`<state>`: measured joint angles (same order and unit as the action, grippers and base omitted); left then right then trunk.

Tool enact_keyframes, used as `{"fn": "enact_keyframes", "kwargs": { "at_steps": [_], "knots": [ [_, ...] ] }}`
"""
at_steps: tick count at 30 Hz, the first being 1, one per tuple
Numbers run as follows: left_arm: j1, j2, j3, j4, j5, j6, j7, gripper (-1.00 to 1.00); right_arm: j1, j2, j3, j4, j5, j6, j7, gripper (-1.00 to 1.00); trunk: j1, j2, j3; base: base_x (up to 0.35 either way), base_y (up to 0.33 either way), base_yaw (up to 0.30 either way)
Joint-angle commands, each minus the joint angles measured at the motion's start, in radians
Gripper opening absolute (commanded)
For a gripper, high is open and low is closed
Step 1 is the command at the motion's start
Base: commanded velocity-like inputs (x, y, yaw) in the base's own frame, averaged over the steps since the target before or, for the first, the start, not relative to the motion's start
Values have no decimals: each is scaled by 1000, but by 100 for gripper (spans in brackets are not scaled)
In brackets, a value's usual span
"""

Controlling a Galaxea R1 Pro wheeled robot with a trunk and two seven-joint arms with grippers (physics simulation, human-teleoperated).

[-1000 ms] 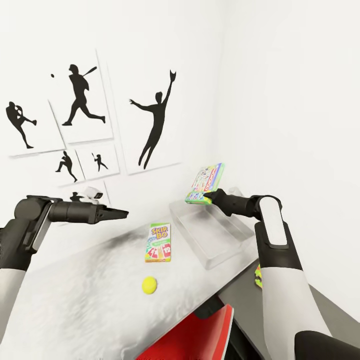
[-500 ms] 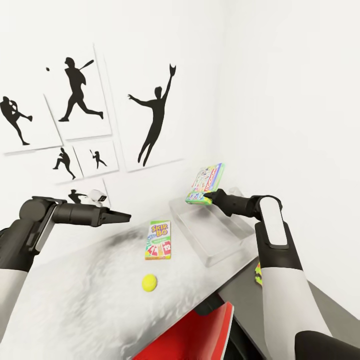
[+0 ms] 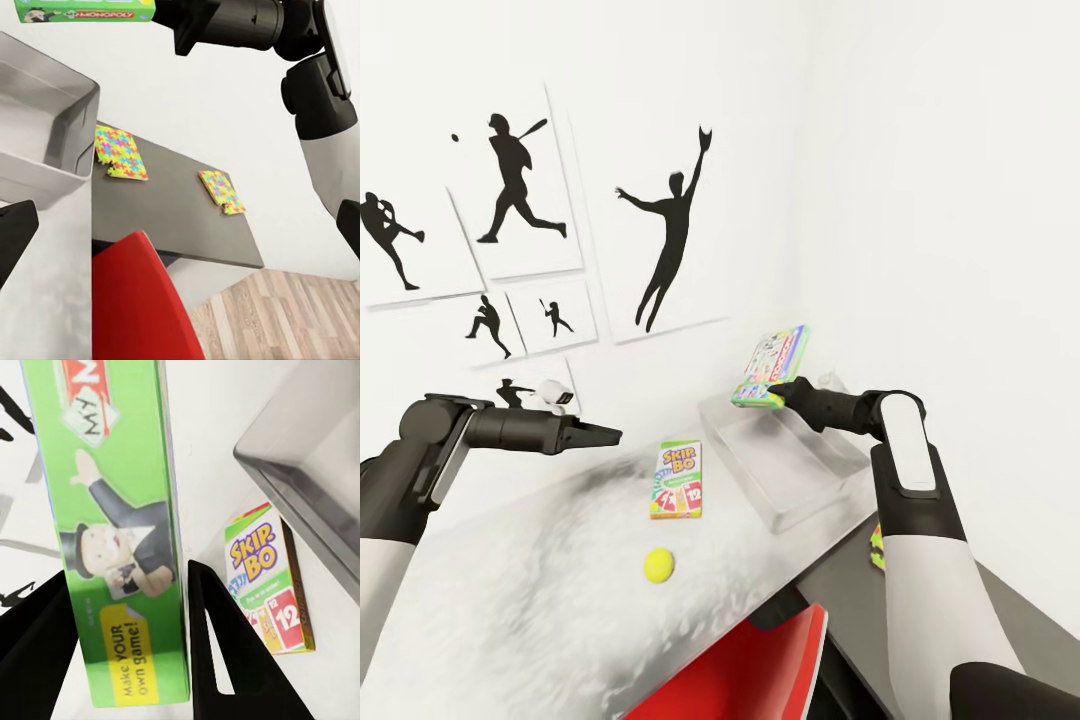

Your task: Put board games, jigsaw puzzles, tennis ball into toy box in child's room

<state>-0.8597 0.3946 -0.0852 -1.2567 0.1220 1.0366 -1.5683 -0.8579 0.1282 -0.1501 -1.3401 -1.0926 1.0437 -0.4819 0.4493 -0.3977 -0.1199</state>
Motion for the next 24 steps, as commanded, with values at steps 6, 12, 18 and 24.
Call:
{"fn": "enact_keyframes", "kwargs": {
  "at_steps": [6, 12, 18, 24],
  "knots": [
    [-1, 2, -1, 0, 2, 11, -2, 100, -3, 1, -4, 7, -10, 3, -11, -100, 1, -2, -9, 0, 0, 0],
    [-1, 3, 0, 0, 2, 11, -2, 100, -11, 0, -8, 9, -10, 3, -12, -100, 1, -2, -18, 0, 0, 0],
    [-1, 3, 0, 0, 2, 11, -2, 100, -68, 1, -22, 44, -10, 3, -19, -100, 1, -2, -28, 0, 0, 0],
    [-1, 3, 1, 0, 2, 11, -2, 100, -230, 3, -24, 264, -10, -1, -61, -100, 1, -2, -38, 0, 0, 0]
  ]
}}
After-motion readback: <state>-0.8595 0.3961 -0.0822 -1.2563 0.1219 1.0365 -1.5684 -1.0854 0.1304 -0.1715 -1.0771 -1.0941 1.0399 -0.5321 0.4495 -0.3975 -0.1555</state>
